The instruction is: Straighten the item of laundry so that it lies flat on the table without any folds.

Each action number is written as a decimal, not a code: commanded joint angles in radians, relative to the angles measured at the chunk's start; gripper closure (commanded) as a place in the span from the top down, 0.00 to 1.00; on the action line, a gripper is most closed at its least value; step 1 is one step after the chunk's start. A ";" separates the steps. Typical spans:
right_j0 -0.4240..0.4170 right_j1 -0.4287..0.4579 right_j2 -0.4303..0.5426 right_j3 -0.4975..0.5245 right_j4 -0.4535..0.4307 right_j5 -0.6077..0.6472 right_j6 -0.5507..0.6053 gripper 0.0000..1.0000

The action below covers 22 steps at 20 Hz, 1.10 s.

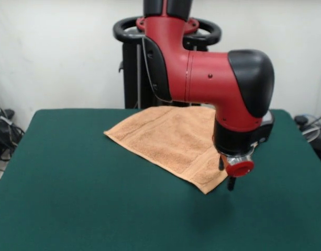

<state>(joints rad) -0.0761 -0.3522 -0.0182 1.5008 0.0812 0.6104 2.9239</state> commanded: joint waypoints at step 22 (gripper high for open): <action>-0.004 0.056 0.015 0.163 0.066 -0.281 0.125 1.00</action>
<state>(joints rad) -0.0760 -0.3334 -0.0183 1.5409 0.1168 0.4011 2.9239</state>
